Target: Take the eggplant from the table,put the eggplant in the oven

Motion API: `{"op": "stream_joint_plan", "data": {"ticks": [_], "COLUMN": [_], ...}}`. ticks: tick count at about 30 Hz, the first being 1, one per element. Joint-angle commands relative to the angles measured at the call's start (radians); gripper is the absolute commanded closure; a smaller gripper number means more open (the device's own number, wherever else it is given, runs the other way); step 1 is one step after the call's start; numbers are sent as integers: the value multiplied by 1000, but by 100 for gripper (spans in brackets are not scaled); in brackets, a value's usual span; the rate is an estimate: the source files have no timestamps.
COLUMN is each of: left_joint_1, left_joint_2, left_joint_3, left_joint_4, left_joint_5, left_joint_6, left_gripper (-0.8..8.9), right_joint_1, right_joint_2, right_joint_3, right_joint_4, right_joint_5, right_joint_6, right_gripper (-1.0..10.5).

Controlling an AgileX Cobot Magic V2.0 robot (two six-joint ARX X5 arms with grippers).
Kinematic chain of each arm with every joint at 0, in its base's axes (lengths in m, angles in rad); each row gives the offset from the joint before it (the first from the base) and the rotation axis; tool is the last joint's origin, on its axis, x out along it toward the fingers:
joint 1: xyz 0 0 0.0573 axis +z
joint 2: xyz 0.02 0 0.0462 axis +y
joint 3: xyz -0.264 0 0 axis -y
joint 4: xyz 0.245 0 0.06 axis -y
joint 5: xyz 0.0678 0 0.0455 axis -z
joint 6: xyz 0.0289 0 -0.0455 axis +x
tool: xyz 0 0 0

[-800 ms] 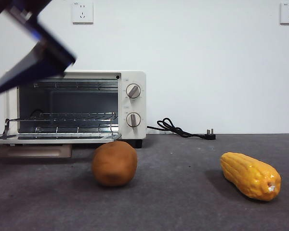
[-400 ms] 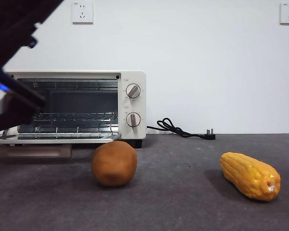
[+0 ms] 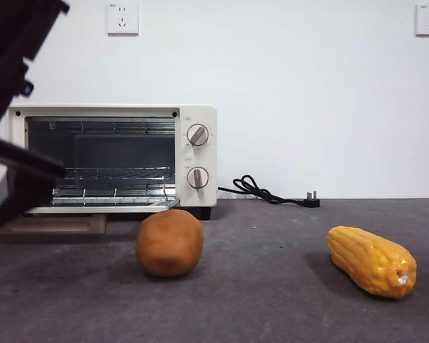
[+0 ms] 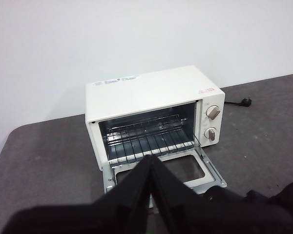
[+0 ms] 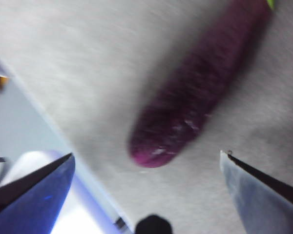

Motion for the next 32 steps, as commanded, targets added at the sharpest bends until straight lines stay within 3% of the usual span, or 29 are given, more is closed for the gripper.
{"op": "stream_joint_plan", "data": {"ticks": [1, 14, 22, 32], "left_joint_1": [-4, -17, -17, -17], "left_joint_2": [-6, -6, -6, -6], "left_joint_3": [-6, -6, -6, -6], "left_joint_4": [6, 6, 4, -10], "left_joint_5": [-3, -3, -3, -3], "left_joint_6": [13, 19, 19, 26], "left_gripper": [819, 819, 819, 819], "right_joint_1": [4, 6, 6, 6], "right_joint_2": [26, 58, 76, 99], "right_joint_3": [3, 3, 3, 3], "right_joint_4": [5, 49, 74, 71], "right_joint_5": [0, 29, 34, 40], "right_joint_6": [5, 33, 35, 40], "right_gripper": [443, 452, 515, 712]}}
